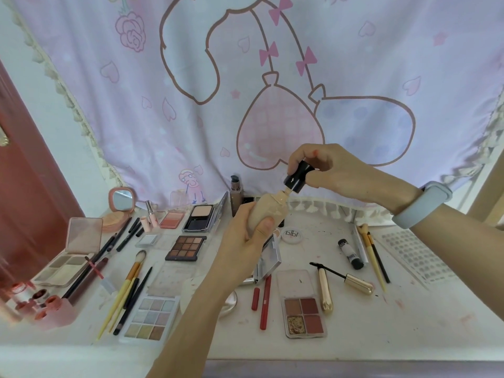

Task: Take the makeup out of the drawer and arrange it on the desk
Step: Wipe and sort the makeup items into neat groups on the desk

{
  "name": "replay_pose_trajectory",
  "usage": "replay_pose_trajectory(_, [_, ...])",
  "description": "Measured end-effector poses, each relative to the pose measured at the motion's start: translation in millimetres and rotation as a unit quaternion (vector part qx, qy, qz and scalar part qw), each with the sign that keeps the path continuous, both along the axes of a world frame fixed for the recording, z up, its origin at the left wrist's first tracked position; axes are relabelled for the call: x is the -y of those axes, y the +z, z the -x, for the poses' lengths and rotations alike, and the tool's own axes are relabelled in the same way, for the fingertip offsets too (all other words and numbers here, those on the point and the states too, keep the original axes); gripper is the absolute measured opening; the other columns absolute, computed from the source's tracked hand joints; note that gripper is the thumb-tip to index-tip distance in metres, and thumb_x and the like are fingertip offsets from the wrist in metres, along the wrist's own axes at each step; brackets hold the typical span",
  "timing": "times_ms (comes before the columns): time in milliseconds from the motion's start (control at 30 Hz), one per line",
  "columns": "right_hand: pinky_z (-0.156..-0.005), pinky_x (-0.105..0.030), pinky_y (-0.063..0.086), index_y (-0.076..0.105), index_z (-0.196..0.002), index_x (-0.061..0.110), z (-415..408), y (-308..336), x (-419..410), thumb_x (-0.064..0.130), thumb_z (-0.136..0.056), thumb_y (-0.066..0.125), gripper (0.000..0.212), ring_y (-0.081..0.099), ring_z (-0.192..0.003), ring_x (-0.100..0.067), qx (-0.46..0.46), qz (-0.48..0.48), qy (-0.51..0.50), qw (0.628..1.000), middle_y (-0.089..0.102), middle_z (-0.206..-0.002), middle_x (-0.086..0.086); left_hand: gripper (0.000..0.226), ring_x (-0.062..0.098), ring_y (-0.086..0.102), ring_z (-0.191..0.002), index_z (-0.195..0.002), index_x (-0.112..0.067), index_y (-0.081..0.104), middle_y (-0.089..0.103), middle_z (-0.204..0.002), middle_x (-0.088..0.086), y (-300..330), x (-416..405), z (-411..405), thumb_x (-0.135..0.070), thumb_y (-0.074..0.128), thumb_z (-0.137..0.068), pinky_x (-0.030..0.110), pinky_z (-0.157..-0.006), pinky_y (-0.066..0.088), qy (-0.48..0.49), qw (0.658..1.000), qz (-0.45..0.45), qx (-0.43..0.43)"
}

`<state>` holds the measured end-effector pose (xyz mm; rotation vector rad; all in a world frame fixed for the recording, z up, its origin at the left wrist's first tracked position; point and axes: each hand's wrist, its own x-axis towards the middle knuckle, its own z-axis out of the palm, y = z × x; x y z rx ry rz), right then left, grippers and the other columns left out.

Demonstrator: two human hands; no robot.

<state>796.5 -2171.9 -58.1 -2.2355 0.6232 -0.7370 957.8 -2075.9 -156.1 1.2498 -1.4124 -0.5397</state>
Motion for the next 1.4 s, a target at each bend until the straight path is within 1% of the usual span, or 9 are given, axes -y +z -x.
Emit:
replay_pose_trajectory(67, [-0.083,-0.044,0.047,0.059,-0.079,0.028,0.4,0.4,0.3,-0.007,-0.077,0.048,0.037,0.059,-0.092,-0.034,-0.005,0.014,-0.002,1.0,0.066,-0.094,-0.009,0.021,-0.012,0.052,-0.077,-0.097,-0.042,0.045,0.054,-0.094,-0.018,0.2,-0.5,-0.9,-0.022,0.052,-0.092,0.008,-0.063,0.044,-0.001,1.0,-0.002,0.008])
replay_pose_trajectory(233, [-0.059,-0.01,0.043,0.059,-0.078,0.025,7.8,2.2,7.5,-0.006,-0.081,0.051,0.032,0.059,-0.061,0.001,0.027,0.01,-0.033,0.999,0.065,-0.078,0.006,0.019,-0.001,0.052,-0.079,-0.104,-0.032,0.047,0.056,-0.097,-0.004,-2.7,-2.3,-2.3,-0.019,0.053,-0.092,0.006,-0.061,0.04,0.002,0.999,-0.007,0.053])
replay_pose_trajectory(333, [-0.069,-0.012,0.048,0.06,-0.075,0.027,11.9,1.9,11.7,-0.005,-0.081,0.054,0.033,0.062,-0.071,0.0,0.061,0.023,-0.046,0.997,0.066,-0.072,0.012,0.018,-0.009,0.051,-0.066,-0.105,-0.028,0.048,0.056,-0.087,-0.007,-3.4,-3.1,-2.1,-0.016,0.054,-0.092,0.006,-0.057,0.04,0.005,0.998,0.004,0.058])
replay_pose_trajectory(500, [-0.073,-0.019,0.049,0.059,-0.077,0.027,9.8,-0.4,5.7,-0.006,-0.081,0.054,0.034,0.065,-0.087,-0.022,0.04,0.031,-0.015,0.999,0.062,-0.088,0.005,0.018,-0.01,0.05,-0.074,-0.105,-0.031,0.047,0.055,-0.093,-0.012,-4.0,0.5,-1.9,-0.02,0.054,-0.092,0.006,-0.062,0.04,0.021,0.997,0.001,0.071])
replay_pose_trajectory(800, [-0.084,-0.028,0.049,0.06,-0.077,0.025,-0.4,0.7,-8.2,-0.009,-0.082,0.053,0.035,0.061,-0.086,-0.016,0.007,0.078,0.027,0.997,0.057,-0.094,0.007,0.02,-0.002,0.052,-0.082,-0.111,-0.029,0.048,0.055,-0.097,-0.016,-5.7,1.3,-3.0,-0.026,0.052,-0.092,0.01,-0.065,0.041,0.032,0.996,-0.005,0.077])
replay_pose_trajectory(967, [-0.072,-0.017,0.051,0.061,-0.08,0.026,7.0,5.5,-4.5,-0.008,-0.083,0.054,0.035,0.065,-0.081,-0.015,0.053,0.053,0.002,0.997,0.064,-0.089,0.001,0.02,0.002,0.053,-0.085,-0.107,-0.038,0.043,0.055,-0.097,-0.018,-5.9,0.4,-4.8,-0.029,0.052,-0.091,0.016,-0.067,0.04,0.035,0.996,-0.004,0.085])
replay_pose_trajectory(1100, [-0.089,-0.045,0.049,0.061,-0.078,0.03,11.7,11.3,-2.1,-0.005,-0.084,0.055,0.036,0.061,-0.09,-0.034,0.073,0.07,-0.027,0.994,0.064,-0.093,-0.003,0.022,-0.004,0.052,-0.08,-0.101,-0.043,0.042,0.054,-0.093,-0.02,-6.2,0.5,-5.2,-0.027,0.053,-0.091,0.007,-0.065,0.039,0.042,0.995,0.004,0.094])
replay_pose_trajectory(1267, [-0.087,-0.046,0.048,0.062,-0.08,0.025,17.5,14.2,2.2,-0.007,-0.084,0.054,0.034,0.06,-0.092,-0.038,0.108,0.051,-0.046,0.992,0.064,-0.097,-0.016,0.021,-0.012,0.051,-0.082,-0.106,-0.035,0.045,0.053,-0.095,-0.02,-9.5,1.4,-6.9,-0.023,0.054,-0.091,0.005,-0.063,0.04,0.044,0.996,0.009,0.08])
replay_pose_trajectory(1400, [-0.08,-0.04,0.047,0.063,-0.082,0.023,24.3,10.0,10.7,-0.007,-0.085,0.052,0.032,0.059,-0.084,-0.03,0.153,0.035,-0.079,0.984,0.065,-0.089,-0.005,0.017,-0.013,0.054,-0.079,-0.102,-0.034,0.049,0.057,-0.094,-0.018,-11.5,2.8,-8.3,-0.024,0.056,-0.09,0.006,-0.065,0.042,0.05,0.998,-0.004,0.032])
